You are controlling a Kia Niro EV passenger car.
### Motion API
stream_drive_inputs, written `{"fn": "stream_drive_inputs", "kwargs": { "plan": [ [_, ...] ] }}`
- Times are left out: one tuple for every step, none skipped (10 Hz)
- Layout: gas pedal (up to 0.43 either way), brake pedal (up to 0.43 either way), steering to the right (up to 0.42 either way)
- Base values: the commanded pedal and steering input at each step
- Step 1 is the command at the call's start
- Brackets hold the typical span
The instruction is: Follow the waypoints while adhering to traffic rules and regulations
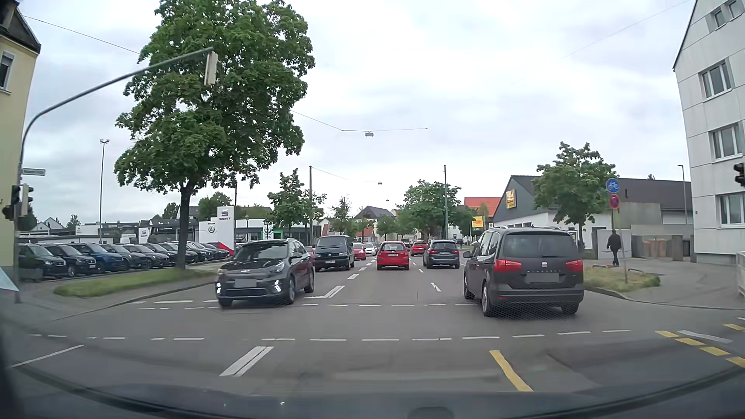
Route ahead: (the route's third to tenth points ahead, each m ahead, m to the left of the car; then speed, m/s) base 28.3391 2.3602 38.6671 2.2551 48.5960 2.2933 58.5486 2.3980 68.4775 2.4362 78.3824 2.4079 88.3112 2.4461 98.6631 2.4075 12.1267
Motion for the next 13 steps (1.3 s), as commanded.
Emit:
{"fn": "stream_drive_inputs", "kwargs": {
  "plan": [
    [0.150,0.000,0.000],
    [0.150,0.000,0.000],
    [0.150,0.000,0.000],
    [0.150,0.000,0.000],
    [0.150,0.000,-0.001],
    [0.150,0.000,-0.001],
    [0.157,0.000,-0.003],
    [0.177,0.000,-0.003],
    [0.260,0.000,-0.002],
    [0.260,0.000,-0.004],
    [0.248,0.000,-0.005],
    [0.248,0.000,-0.005],
    [0.248,0.000,-0.005]
  ]
}}
